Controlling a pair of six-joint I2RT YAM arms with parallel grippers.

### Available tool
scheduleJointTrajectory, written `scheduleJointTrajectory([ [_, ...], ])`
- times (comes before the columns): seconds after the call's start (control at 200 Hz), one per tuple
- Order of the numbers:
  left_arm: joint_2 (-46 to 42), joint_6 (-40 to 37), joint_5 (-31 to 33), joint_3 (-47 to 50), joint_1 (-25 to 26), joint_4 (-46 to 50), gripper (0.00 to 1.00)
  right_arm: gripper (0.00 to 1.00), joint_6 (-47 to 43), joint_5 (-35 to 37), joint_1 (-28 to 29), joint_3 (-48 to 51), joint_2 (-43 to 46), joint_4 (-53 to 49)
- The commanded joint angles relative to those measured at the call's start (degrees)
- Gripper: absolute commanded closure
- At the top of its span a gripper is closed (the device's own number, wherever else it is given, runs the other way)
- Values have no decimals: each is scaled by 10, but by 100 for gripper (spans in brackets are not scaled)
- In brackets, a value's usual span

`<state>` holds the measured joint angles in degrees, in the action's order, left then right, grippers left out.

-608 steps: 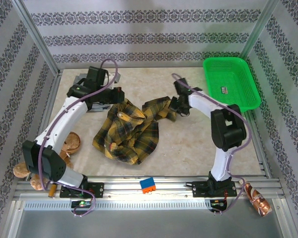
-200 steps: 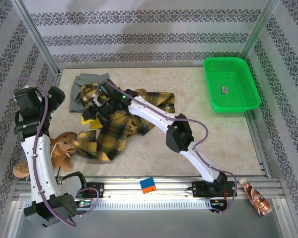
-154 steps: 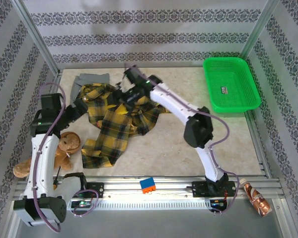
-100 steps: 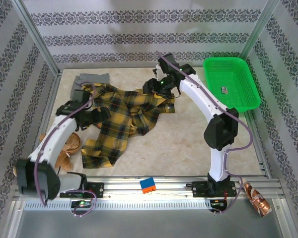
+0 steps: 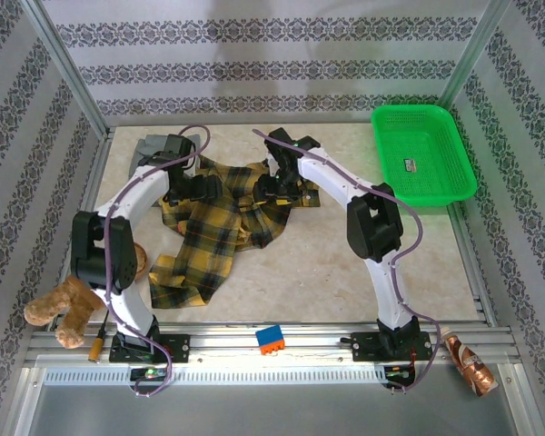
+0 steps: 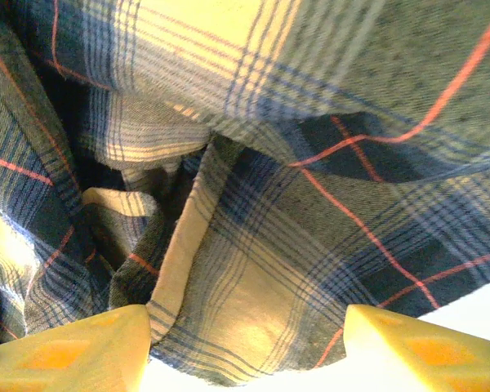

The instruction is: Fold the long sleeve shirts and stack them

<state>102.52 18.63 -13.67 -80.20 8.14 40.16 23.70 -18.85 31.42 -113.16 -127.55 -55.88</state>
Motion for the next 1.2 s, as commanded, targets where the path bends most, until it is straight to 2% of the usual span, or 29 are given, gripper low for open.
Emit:
scheduleJointTrajectory([
  [0.0,40,-38,8,-32,-8,4,2,35,13,11,11,7,-5,15],
  [0.18,84,-41,-8,-51,-13,-31,2,36,41,20,14,42,-3,44],
  [0.285,103,-38,-26,-56,-15,-47,7,37,49,23,19,48,-5,50],
  [0.4,97,-23,-72,-43,-16,-82,22,41,61,38,16,59,-5,54],
  [0.599,65,-14,-131,-6,-16,-104,67,47,84,34,10,82,1,89],
  [0.674,45,-18,-134,11,-18,-94,77,48,88,27,11,79,0,94],
  [0.739,22,-13,-136,36,-21,-98,80,54,92,28,11,78,-3,93],
  [0.859,-26,-1,-144,78,-29,-104,84,78,110,30,7,91,-6,107],
  [0.994,-66,6,-151,109,-35,-107,91,100,130,33,4,111,4,134],
  [1.194,-153,26,-158,151,-49,-107,96,100,158,84,-25,189,76,172],
])
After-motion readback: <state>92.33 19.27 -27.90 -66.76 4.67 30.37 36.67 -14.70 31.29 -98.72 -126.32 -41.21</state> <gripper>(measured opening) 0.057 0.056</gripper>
